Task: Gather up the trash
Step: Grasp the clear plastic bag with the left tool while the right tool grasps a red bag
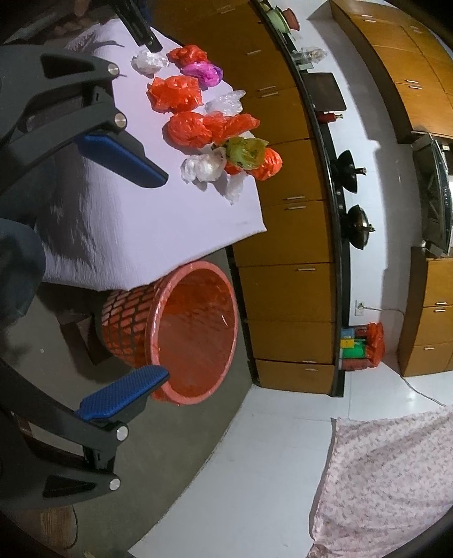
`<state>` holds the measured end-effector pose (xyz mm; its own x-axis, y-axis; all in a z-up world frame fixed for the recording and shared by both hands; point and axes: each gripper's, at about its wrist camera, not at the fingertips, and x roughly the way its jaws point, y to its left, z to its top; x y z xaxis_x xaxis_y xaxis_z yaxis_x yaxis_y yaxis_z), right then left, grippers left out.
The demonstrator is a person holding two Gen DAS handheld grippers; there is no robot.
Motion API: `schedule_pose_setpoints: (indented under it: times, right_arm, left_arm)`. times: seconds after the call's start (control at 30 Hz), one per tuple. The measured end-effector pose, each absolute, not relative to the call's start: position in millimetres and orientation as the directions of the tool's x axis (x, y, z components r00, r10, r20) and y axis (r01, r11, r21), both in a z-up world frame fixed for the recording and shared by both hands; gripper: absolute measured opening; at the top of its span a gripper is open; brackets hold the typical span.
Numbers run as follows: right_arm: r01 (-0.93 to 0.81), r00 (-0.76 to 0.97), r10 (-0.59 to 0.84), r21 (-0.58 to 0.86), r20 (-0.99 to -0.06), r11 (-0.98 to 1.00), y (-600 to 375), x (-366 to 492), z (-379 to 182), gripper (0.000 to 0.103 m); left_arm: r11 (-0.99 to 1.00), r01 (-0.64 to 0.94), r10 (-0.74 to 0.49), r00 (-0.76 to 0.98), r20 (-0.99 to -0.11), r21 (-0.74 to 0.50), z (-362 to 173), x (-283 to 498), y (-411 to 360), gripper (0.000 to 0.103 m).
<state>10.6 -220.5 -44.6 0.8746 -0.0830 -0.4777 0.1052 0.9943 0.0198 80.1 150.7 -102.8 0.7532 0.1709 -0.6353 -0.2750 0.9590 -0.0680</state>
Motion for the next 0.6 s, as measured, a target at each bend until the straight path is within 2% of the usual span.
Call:
schedule_pose_setpoints:
  times: [0.27, 0.47, 0.6]
  right_arm:
    - [0.064, 0.860, -0.050, 0.011, -0.509, 0.998, -204, 36, -49, 0.099]
    - [0.001, 0.854, 0.001, 0.005, -0.521, 1.000, -179, 56, -53, 0.099]
    - [-0.044, 0.854, 0.037, 0.000, -0.519, 0.999, -160, 70, -54, 0.099]
  left_arm:
    - [0.958, -0.281, 0.163, 0.707, -0.688, -0.062, -125, 107, 162, 0.080]
    - [0.961, -0.264, 0.127, 0.695, -0.708, -0.087, -134, 122, 170, 0.061]
    - [0.964, -0.249, 0.115, 0.702, -0.703, -0.091, -135, 127, 174, 0.044]
